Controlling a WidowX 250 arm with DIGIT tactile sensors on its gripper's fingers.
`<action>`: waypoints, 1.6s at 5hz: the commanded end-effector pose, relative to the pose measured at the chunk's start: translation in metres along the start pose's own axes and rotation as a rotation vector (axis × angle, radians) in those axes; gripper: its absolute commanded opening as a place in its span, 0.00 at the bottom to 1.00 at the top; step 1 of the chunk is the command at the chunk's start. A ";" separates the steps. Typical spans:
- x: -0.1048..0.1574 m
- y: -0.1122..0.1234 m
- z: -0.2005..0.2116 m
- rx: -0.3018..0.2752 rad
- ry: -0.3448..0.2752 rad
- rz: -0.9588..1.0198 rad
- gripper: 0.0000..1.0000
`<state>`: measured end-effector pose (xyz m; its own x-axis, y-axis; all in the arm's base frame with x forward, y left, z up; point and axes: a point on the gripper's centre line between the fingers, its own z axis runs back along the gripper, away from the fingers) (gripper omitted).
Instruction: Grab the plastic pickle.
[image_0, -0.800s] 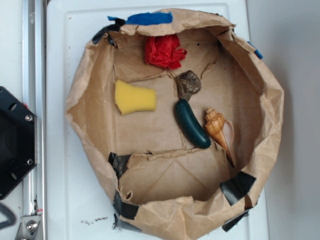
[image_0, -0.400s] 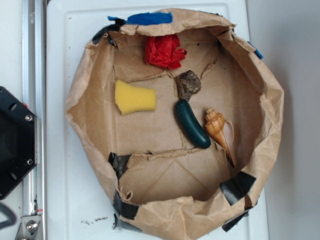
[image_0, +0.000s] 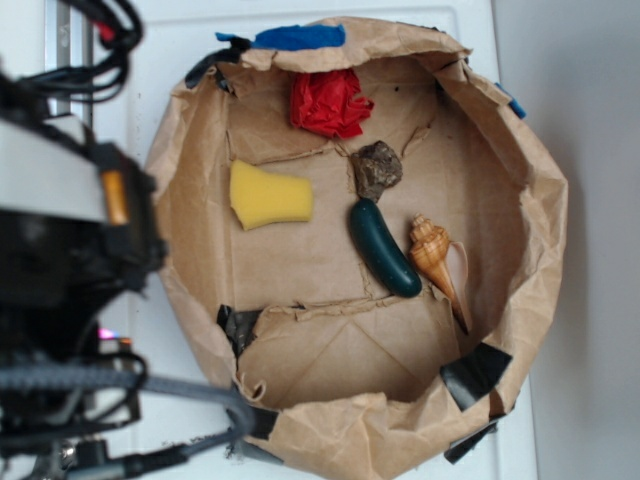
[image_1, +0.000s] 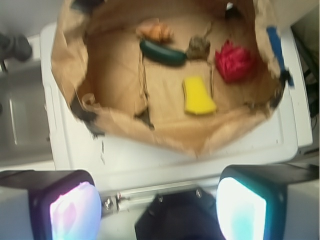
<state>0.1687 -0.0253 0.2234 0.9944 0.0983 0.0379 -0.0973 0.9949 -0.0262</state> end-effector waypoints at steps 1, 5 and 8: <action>0.022 -0.010 -0.015 -0.124 0.051 -0.430 1.00; 0.010 -0.003 0.001 -0.110 0.012 -0.431 1.00; 0.078 -0.002 -0.035 -0.015 -0.059 -0.637 1.00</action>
<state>0.2431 -0.0149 0.1764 0.8610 -0.5057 0.0549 0.5074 0.8614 -0.0234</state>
